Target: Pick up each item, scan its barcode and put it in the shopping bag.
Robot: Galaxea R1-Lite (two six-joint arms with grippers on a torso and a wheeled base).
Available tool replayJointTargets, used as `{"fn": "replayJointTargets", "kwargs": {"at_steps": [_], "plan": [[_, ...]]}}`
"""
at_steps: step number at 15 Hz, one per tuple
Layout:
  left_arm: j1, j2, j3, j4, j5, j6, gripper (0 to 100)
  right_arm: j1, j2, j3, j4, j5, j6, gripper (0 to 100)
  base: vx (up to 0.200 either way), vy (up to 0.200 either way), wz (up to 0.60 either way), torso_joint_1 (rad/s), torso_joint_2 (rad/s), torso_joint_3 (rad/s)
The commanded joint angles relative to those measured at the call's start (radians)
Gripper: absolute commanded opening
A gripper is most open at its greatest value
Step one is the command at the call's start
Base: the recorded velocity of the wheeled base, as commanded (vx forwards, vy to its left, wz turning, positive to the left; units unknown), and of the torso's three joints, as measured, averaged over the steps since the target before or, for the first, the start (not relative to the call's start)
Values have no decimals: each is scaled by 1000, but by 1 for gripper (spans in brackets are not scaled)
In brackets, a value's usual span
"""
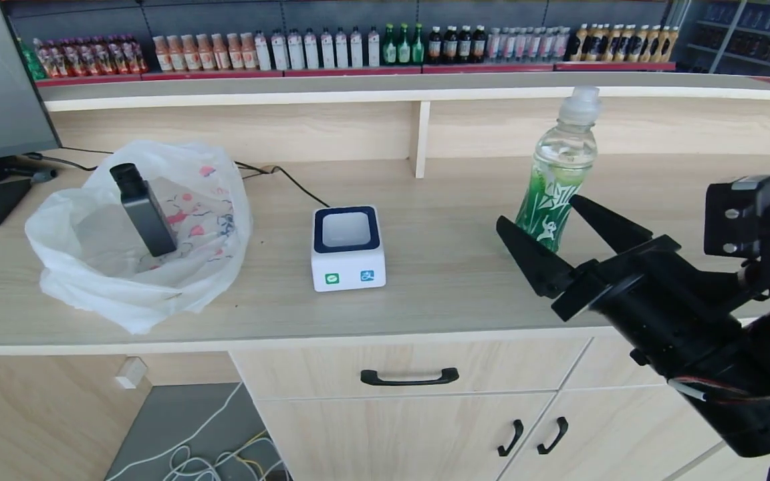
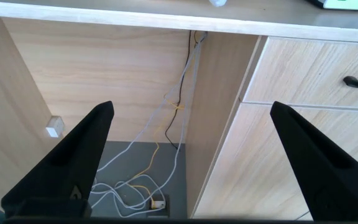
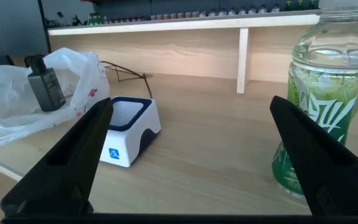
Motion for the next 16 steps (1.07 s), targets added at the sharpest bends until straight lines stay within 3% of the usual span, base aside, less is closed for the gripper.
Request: {"fn": "replayJointTargets", "kwargs": {"at_steps": [1,3,10,16], "plan": [[0,0,0,0,0,0,100,-66,27,46,-1,-1,-8,100,0,0,0,0,0,0],[-1,0,0,0,0,0,100,-115,7,81,-1,5,-2,100,0,0,0,0,0,0],[0,0,0,0,0,0,100,-149,-8,78,65,8,-16,100,0,0,0,0,0,0],[0,0,0,0,0,0,100,-209,-2,-129,306,59,-22,100,0,0,0,0,0,0]]}}
